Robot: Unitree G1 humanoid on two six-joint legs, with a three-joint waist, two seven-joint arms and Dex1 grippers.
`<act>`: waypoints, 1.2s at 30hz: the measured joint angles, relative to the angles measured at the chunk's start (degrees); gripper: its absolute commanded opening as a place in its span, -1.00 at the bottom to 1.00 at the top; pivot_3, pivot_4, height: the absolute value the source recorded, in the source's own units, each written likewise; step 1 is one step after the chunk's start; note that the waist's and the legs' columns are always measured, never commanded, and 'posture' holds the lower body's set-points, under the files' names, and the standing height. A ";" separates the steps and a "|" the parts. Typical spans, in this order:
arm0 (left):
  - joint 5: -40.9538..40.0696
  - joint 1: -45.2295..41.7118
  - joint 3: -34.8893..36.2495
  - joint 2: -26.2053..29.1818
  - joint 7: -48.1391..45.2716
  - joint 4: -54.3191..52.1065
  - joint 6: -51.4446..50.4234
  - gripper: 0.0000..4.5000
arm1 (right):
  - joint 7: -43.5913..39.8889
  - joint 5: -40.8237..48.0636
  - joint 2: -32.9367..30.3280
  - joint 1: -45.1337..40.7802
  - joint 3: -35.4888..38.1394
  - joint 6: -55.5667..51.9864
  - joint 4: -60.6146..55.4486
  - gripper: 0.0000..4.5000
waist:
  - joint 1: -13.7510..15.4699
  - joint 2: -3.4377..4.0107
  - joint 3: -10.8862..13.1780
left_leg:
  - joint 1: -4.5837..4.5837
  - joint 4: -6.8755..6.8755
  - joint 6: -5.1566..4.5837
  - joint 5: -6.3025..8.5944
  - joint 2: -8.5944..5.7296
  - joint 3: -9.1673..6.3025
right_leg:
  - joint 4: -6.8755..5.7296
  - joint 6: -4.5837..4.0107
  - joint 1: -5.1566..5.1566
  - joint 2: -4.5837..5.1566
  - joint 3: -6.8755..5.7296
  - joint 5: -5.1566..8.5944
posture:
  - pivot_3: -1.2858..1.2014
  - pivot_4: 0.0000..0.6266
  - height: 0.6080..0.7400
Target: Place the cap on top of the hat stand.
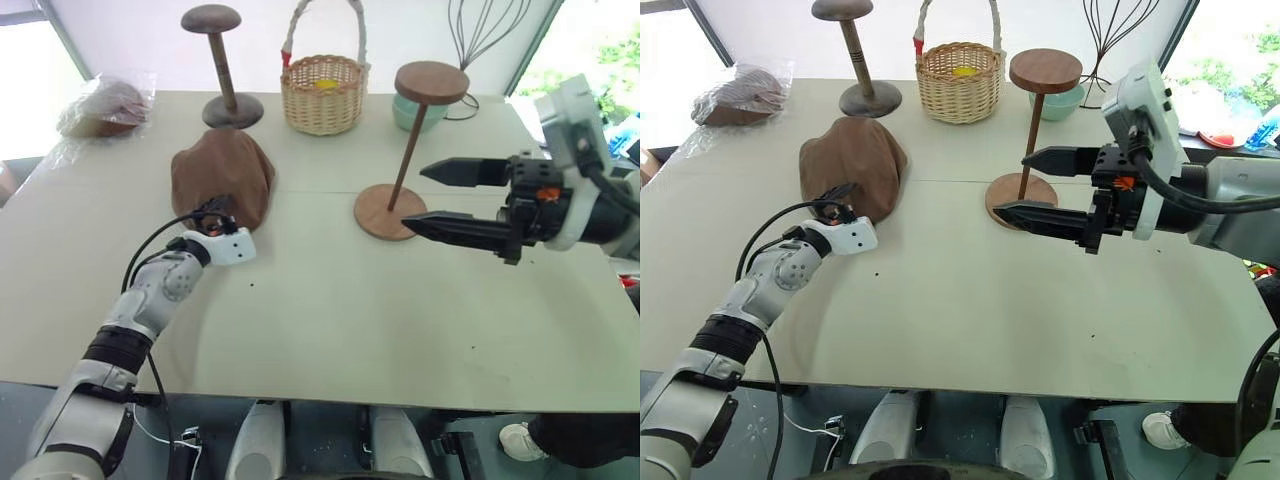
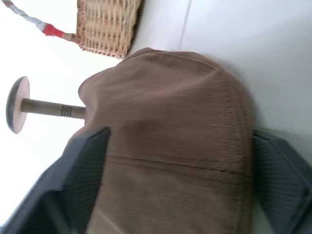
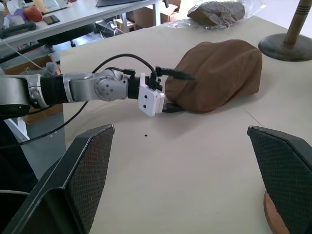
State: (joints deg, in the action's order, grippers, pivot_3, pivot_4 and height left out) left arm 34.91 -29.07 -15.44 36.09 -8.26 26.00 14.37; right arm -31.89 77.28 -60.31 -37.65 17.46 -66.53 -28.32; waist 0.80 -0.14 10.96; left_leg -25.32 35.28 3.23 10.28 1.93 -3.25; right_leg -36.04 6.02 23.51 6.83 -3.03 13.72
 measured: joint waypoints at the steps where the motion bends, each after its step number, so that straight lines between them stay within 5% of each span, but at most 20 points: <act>1: 0.20 -0.01 -0.12 0.00 0.02 0.48 -0.02 -0.04 | -0.03 0.00 0.00 0.25 0.00 0.09 -0.15 1.00 | -0.04 -0.01 0.00 | -0.02 0.00 0.00 0.00 0.01 0.00 | 0.00 0.00 0.04 0.00 0.00 0.00 | 0.03 -0.52 0.82; 4: 0.73 -0.89 0.21 1.15 0.47 0.84 -0.04 -0.74 | -0.05 0.00 -0.11 0.69 0.02 0.52 -0.17 1.00 | -0.06 0.01 0.00 | -0.02 -0.05 -0.02 -0.02 0.01 0.00 | -0.01 -0.11 0.09 -0.02 0.01 -0.07 | 0.03 -0.52 0.82; 6: 0.82 -1.36 0.68 1.94 1.03 0.82 -0.10 -0.97 | -0.04 0.02 -0.16 0.69 0.03 0.75 -0.10 1.00 | -0.15 0.03 -0.02 | -0.01 -0.05 -0.03 -0.02 0.01 -0.01 | -0.01 -0.15 0.09 -0.03 0.02 -0.08 | 0.03 -0.52 0.82; 16: 1.03 -1.61 1.67 5.41 2.83 0.83 -0.31 -0.97 | -0.01 0.20 -1.22 1.32 0.11 1.23 0.54 1.00 | -0.19 -0.01 0.01 | -0.07 -0.03 -0.04 -0.03 0.00 0.01 | 0.01 0.18 0.15 -0.07 0.08 0.14 | 0.03 -0.52 0.82; 27: -1.87 -10.13 8.20 16.15 1.78 -5.31 6.20 -0.97 | -9.41 -9.73 -8.64 7.15 6.04 5.36 5.04 1.00 | 0.02 -0.16 0.11 | -0.27 -0.04 -0.03 -0.03 -0.02 0.04 | 0.17 0.23 0.21 -0.06 0.08 0.18 | 0.03 -0.52 0.82; 36: -8.59 -15.64 10.13 13.21 -0.74 -17.21 14.51 -0.97 | -15.09 -17.22 -10.44 10.38 8.16 9.36 7.82 1.00 | -0.03 -0.15 0.11 | -0.18 -0.01 -0.04 -0.04 -0.02 0.12 | 0.10 0.43 0.18 -0.06 0.14 0.08 | 0.03 -0.52 0.82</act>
State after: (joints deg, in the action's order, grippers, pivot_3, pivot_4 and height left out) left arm 26.31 -44.71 -5.31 49.30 -9.00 8.79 28.88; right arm -46.99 60.06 -70.75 -27.26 25.63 -57.17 -20.50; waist 0.77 -0.29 11.08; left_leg -25.51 35.27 3.20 10.24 1.91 -3.14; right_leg -35.94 6.45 23.68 6.77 -2.89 13.80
